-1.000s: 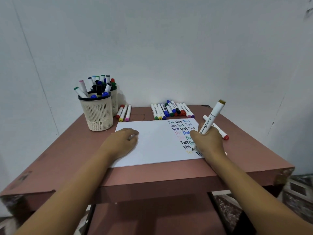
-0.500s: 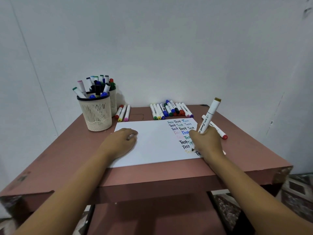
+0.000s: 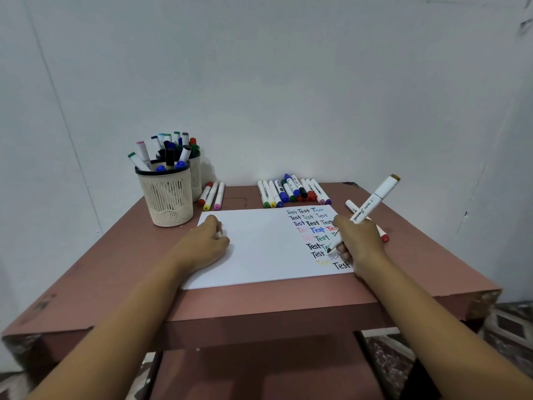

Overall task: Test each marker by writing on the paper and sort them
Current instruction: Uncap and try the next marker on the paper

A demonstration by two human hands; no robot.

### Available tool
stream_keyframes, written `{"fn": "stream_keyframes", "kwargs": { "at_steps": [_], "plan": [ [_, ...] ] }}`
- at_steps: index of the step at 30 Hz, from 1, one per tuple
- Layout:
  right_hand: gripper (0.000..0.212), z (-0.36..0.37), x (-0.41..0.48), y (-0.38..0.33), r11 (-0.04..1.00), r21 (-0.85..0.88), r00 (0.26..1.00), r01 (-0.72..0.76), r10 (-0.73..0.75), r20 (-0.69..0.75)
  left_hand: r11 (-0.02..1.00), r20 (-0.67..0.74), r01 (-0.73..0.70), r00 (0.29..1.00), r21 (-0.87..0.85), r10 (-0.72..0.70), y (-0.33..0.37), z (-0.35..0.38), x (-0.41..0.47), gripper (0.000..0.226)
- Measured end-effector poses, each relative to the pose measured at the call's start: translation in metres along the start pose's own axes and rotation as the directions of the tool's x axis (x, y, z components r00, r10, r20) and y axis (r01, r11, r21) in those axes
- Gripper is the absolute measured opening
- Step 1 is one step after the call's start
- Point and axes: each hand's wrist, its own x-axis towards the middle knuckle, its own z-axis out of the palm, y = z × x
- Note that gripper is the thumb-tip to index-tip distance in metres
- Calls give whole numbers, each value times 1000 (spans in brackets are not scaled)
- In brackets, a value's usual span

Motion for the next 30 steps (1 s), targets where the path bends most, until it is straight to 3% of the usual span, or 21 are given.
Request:
{"fn": "stream_keyframes", "kwargs": {
  "at_steps": [5,8,13,17,22,30],
  "plan": [
    [18,0,4,-8,998,-24,995,-65,66,74,1000,24,-6,1000,2,6,-2,-5,3,8],
    [22,1,9,-12,997,-63,991,-53,60,119,999,-33,-54,998,5,54,4,-12,1,5],
    [38,6,16,-25,993,-92,986,72,-57,158,979,-200,-202,960,-12,195,18,-22,3,8],
    [40,24,20,-39,988,49,962,150,-157,222,964,-172,-261,953,-42,250,38,-20,13,8],
    [29,57,24,-40,976,209,912,70,-147,384,966,-202,-232,957,-112,206,49,-4,29,18],
    [27,72,34,-25,973,229,903,-27,-75,422,954,-177,-252,959,-162,223,40,11,29,9]
  ]
}}
